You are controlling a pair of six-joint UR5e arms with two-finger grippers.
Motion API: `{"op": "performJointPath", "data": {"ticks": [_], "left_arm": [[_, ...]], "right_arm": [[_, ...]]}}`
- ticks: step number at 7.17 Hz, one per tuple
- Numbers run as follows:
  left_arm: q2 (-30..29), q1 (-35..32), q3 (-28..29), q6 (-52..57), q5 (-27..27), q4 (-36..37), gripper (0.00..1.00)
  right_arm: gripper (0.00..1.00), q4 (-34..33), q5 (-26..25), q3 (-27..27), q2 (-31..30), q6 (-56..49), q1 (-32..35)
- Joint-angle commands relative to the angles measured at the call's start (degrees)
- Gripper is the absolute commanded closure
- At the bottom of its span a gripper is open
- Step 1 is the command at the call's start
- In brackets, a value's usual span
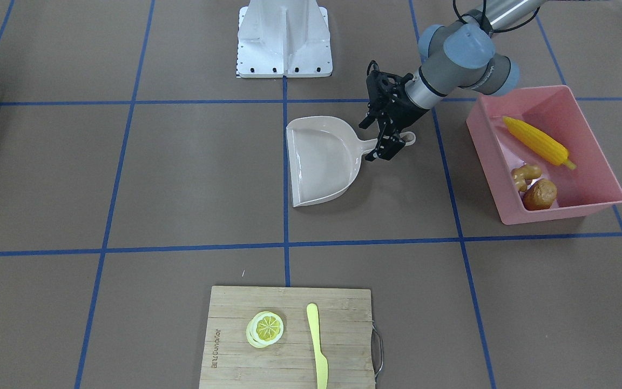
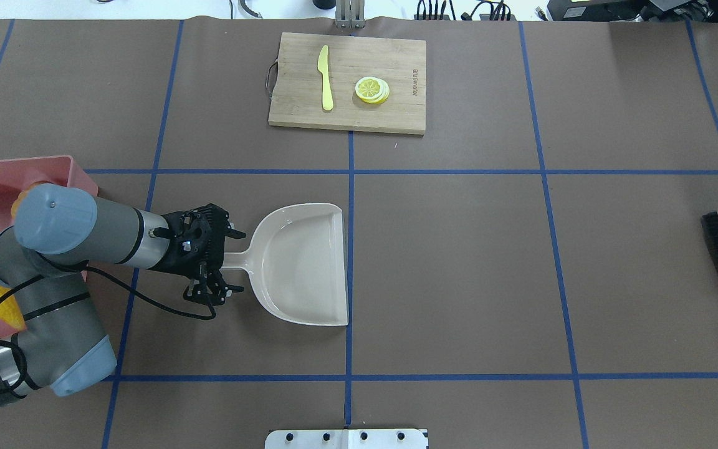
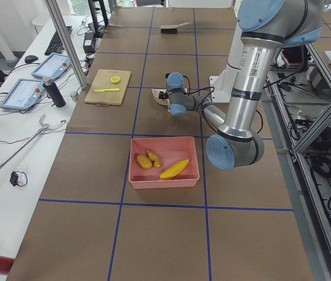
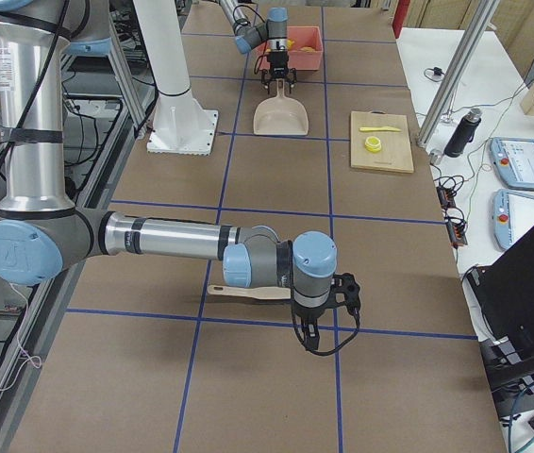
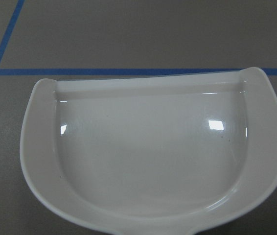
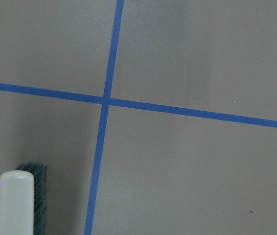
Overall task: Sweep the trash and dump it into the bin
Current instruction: 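Open the left gripper and release the white dustpan handle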
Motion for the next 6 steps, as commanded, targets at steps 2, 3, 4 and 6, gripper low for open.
{"op": "performJointPath", "data": {"ticks": [2, 3, 4, 6], "left_arm": [[1.9, -0.4, -5.8, -9.9, 0.6, -0.1, 0.01], [1.3, -1.9, -5.8, -12.5, 3.1, 0.0, 0.01], [1.2, -3.7, -5.8, -18.4, 6.0, 0.1, 0.01], [0.7, -4.6, -5.7, -30.9, 10.7, 0.3, 0.01]], "right_arm": [[0.0, -0.1, 0.2, -0.2, 0.2, 0.0, 0.0], [0.0, -0.1, 0.3, -0.2, 0.1, 0.0, 0.1], [0.0, -0.1, 0.4, -0.2, 0.1, 0.1, 0.0], [0.0, -0.1, 0.4, -0.2, 0.1, 0.0, 0.0]]}}
